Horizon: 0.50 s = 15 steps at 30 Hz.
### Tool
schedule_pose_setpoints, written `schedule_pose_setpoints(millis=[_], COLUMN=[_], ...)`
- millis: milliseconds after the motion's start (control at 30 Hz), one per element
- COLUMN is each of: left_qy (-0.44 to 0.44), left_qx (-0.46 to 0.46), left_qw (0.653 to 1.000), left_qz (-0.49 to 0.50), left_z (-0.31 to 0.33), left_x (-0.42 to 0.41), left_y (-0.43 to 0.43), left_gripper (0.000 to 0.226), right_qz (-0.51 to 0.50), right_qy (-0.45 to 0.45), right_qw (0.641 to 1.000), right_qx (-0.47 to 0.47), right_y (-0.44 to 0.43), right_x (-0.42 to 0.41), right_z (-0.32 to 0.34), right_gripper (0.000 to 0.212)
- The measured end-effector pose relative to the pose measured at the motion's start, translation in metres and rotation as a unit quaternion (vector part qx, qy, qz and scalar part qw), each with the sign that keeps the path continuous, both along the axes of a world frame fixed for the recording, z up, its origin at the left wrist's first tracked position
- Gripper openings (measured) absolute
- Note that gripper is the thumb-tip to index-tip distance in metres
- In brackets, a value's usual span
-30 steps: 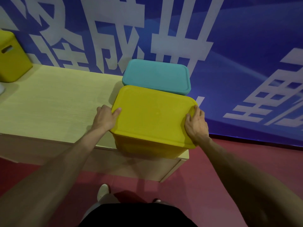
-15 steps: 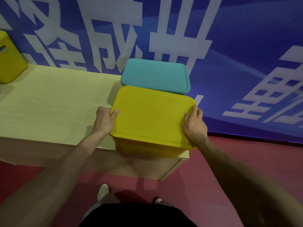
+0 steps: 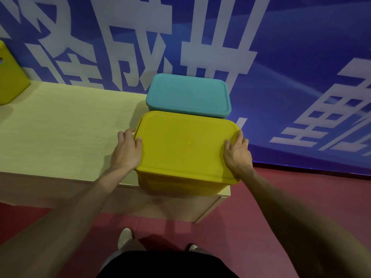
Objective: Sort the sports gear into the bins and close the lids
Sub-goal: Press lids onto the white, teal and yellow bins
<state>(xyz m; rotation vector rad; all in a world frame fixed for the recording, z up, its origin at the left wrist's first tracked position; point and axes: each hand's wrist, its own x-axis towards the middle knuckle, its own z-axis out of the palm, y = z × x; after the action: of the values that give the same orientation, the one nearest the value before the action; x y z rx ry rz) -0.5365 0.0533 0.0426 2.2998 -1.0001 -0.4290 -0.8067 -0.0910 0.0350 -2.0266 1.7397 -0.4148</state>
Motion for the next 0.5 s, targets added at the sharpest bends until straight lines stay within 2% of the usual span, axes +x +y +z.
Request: schedule_pose_setpoints(millis=[100,233,400,500], left_qy=[0.014,0.081,0.141,0.150], left_qx=[-0.007,-0.028,-0.091,-0.092], left_qw=[1.000,0.996,0.984,0.983], left_qz=[-0.007,0.023,0.065,0.052], left_z=[0.001,0.003,0.003,0.002], left_x=[0.002,0.001,-0.003,0.000], left_y=[-0.001,0.001,0.002,0.002], left_gripper=[0.043,0.046,0.041,0.038], right_qz=[-0.023,-0.020,-0.014,-0.013], right_qy=[-0.071,-0.101,-0.111,-0.094], right_qw=[0.997,0.995,0.994,0.995], right_qx=[0.008,-0.016,-0.016,0.015], right_y=[-0.004,-0.003,-0.003,-0.006], right_x=[-0.007,-0.010,-0.009,-0.004], right_z=[0.000,0.004,0.012,0.011], right_gripper=[0.067,0.065,0.060,0.054])
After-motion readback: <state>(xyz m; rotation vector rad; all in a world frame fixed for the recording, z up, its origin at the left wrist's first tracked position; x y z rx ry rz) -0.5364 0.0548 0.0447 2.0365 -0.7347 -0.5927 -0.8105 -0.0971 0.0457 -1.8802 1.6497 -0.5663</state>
